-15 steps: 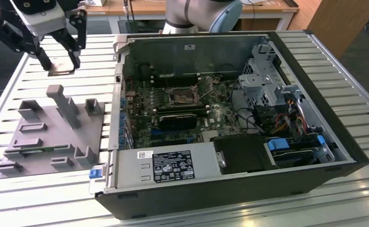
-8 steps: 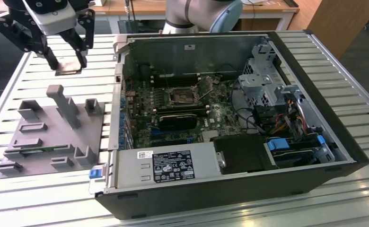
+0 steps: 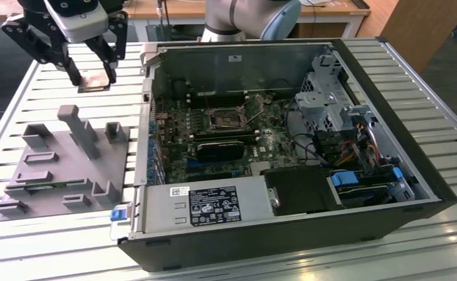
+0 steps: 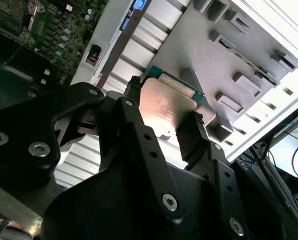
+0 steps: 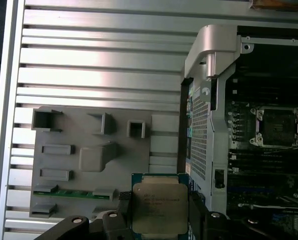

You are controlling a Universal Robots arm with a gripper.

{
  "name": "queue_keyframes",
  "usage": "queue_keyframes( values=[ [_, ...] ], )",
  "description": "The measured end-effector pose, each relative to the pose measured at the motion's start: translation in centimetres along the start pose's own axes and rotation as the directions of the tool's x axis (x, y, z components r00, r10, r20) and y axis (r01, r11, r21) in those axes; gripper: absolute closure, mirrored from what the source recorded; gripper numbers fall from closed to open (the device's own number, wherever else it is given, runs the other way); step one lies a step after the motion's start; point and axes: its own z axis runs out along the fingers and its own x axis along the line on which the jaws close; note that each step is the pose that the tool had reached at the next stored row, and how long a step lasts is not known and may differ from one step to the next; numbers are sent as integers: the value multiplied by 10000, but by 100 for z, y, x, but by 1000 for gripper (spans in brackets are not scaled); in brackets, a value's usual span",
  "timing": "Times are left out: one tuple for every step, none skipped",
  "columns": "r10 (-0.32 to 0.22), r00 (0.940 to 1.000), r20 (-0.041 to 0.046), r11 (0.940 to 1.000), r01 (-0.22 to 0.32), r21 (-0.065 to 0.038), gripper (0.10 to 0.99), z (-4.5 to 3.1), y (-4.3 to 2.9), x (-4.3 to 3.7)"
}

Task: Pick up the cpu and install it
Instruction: 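Pick up the cpu and move it towards the insertion slot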

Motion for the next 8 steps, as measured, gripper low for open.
queue_keyframes(
  values=[
    [1,10000,0,10000,-1,0,545,0,1,-15],
    [0,10000,0,10000,0,0,545,0,1,-30],
    [0,10000,0,10000,0,0,545,0,1,-46],
    [0,10000,0,10000,0,0,545,0,1,-62],
    [0,10000,0,10000,0,0,545,0,2,-78],
    [1,10000,0,10000,-1,0,545,0,2,-94],
    [1,10000,0,10000,-1,1,545,-1,4,-109],
    [0,10000,-1,10000,0,0,545,0,6,-124]
  ],
)
